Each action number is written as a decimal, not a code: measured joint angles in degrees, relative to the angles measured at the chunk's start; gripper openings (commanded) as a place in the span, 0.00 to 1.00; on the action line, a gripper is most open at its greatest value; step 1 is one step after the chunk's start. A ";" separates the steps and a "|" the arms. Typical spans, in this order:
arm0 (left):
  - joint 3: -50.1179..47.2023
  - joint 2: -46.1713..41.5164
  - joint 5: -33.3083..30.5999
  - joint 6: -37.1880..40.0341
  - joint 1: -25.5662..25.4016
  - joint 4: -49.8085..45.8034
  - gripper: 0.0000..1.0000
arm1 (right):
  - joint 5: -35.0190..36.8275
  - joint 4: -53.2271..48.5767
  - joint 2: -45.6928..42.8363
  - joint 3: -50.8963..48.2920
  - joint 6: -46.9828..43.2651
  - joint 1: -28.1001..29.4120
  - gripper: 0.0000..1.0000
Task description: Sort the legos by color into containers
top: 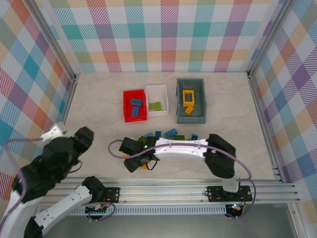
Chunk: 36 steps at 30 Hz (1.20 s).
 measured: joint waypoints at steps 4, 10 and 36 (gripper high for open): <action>-0.04 -6.32 -2.05 -1.55 0.00 -4.02 0.55 | 0.50 -2.45 6.75 6.99 0.00 -0.31 0.72; -0.55 -8.33 0.35 -2.80 0.00 -7.58 0.56 | 2.38 -5.97 14.38 15.91 0.02 -0.61 0.65; 4.55 4.44 21.68 2.60 -0.04 -0.35 0.62 | 8.76 -9.64 -0.37 8.13 0.44 -7.23 0.34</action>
